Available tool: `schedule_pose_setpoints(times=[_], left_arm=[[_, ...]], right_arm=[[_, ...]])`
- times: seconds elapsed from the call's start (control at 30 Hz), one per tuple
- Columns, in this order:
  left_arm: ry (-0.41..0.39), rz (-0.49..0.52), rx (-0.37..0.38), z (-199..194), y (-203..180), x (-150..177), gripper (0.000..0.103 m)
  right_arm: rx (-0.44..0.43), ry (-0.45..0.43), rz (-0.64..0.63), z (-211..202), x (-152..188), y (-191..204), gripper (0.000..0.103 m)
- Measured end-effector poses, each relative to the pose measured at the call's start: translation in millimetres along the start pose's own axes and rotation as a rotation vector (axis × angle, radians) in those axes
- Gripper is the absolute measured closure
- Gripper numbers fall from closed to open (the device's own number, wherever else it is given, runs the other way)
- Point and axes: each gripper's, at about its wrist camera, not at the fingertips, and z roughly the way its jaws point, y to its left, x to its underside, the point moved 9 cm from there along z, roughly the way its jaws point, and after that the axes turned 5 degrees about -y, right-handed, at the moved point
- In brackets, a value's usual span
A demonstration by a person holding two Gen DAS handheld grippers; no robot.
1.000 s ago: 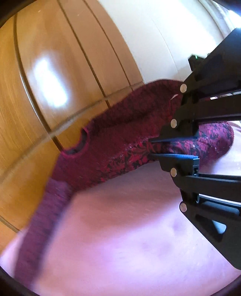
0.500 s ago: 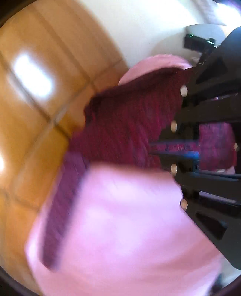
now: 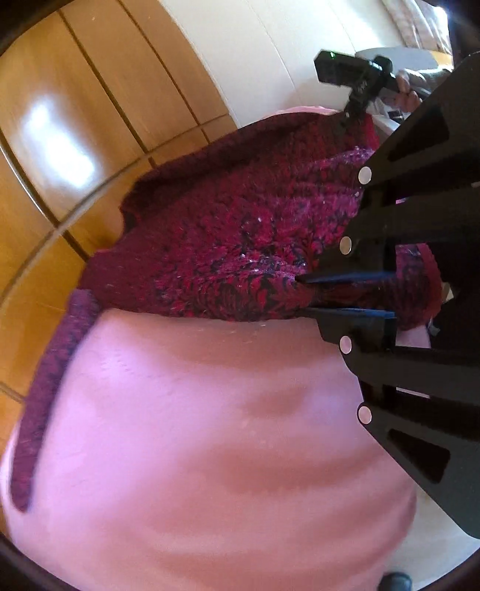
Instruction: Fold small clothes
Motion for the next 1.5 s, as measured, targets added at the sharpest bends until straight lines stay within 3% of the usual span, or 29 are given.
schedule_pose_setpoints(times=[0.07,0.17,0.23,0.3,0.37,0.43,0.5,0.57,0.7,0.77,0.83,0.87,0.9,0.93,1.0,1.07,1.13,1.17,1.2,1.27,1.37,1.43,1.5], left_arm=[[-0.004,0.004,-0.016,-7.9,-1.6,1.9,0.094],[0.022,0.003,-0.056,-5.0,1.7,9.6,0.093],[0.038,0.054,-0.099,2.0,-5.0,10.9,0.086],[0.012,0.082,-0.144,-0.8,-9.5,1.2,0.086],[-0.033,0.094,-0.134,-10.6,-17.1,-13.5,0.079],[-0.092,0.080,-0.120,-20.0,-23.0,-29.2,0.058],[-0.136,0.068,-0.087,-23.9,-32.1,-42.5,0.055],[-0.149,0.066,-0.063,-24.7,-41.4,-50.1,0.055],[-0.136,0.083,-0.037,-6.0,-63.3,-56.7,0.055],[-0.120,0.096,-0.022,2.9,-71.5,-56.1,0.055],[-0.104,0.090,-0.023,12.8,-75.4,-54.8,0.055],[-0.095,0.089,-0.020,16.8,-77.0,-53.2,0.055],[-0.093,0.086,-0.029,21.0,-77.0,-52.1,0.055],[-0.086,0.088,-0.035,23.7,-77.3,-50.6,0.055],[-0.084,0.091,-0.037,26.9,-76.9,-48.6,0.055],[-0.080,0.074,-0.035,29.7,-72.8,-46.9,0.049],[-0.078,0.047,-0.035,32.7,-68.7,-46.0,0.045],[-0.071,0.038,-0.037,34.3,-66.0,-45.5,0.045],[-0.068,0.033,-0.038,34.9,-64.4,-45.4,0.045],[-0.063,0.016,-0.046,37.2,-59.4,-46.6,0.045],[-0.063,0.009,-0.048,38.2,-58.4,-50.0,0.045],[-0.072,0.013,-0.044,37.5,-60.8,-52.6,0.045],[-0.083,0.024,-0.044,36.1,-63.7,-54.9,0.045]], right_arm=[[-0.033,0.001,-0.016,-8.1,2.7,8.4,0.082],[0.077,0.068,-0.113,10.5,27.4,8.9,0.082],[0.141,0.076,-0.126,17.3,33.5,1.6,0.076],[0.152,0.042,-0.112,10.3,30.3,4.4,0.066],[0.175,-0.018,-0.128,-2.7,24.5,11.9,0.065],[0.193,-0.100,-0.111,-23.8,14.9,15.6,0.058],[0.277,-0.183,-0.136,-39.5,4.9,11.9,0.042],[0.281,-0.154,-0.146,-27.0,0.9,7.5,0.029],[0.233,-0.088,-0.040,8.3,-10.1,-20.1,0.029],[0.275,-0.137,-0.038,2.4,-36.7,-44.0,0.032],[0.529,-0.270,-0.068,-22.7,-86.1,-85.1,0.034],[0.807,-0.401,-0.134,-54.3,-120.9,-107.9,0.033],[0.951,-0.485,-0.161,-76.2,-139.5,-115.9,0.031],[1.013,-0.553,-0.154,-95.6,-156.5,-120.6,0.030],[0.946,-0.603,-0.095,-110.0,-172.2,-121.5,0.019],[0.879,-0.620,-0.083,-112.8,-174.3,-113.5,0.019],[0.724,-0.577,-0.054,-99.2,-163.0,-102.3,0.018],[0.606,-0.542,-0.010,-89.4,-155.9,-97.8,0.018],[0.438,-0.495,0.073,-71.2,-144.0,-93.3,0.019],[0.226,-0.440,0.238,-41.1,-128.4,-92.7,0.019],[0.060,-0.469,0.508,-22.5,-124.9,-122.9,0.019],[-0.054,-0.549,0.778,-19.0,-119.1,-159.2,0.018],[-0.112,-0.639,0.966,-18.9,-112.8,-187.4,0.016]])
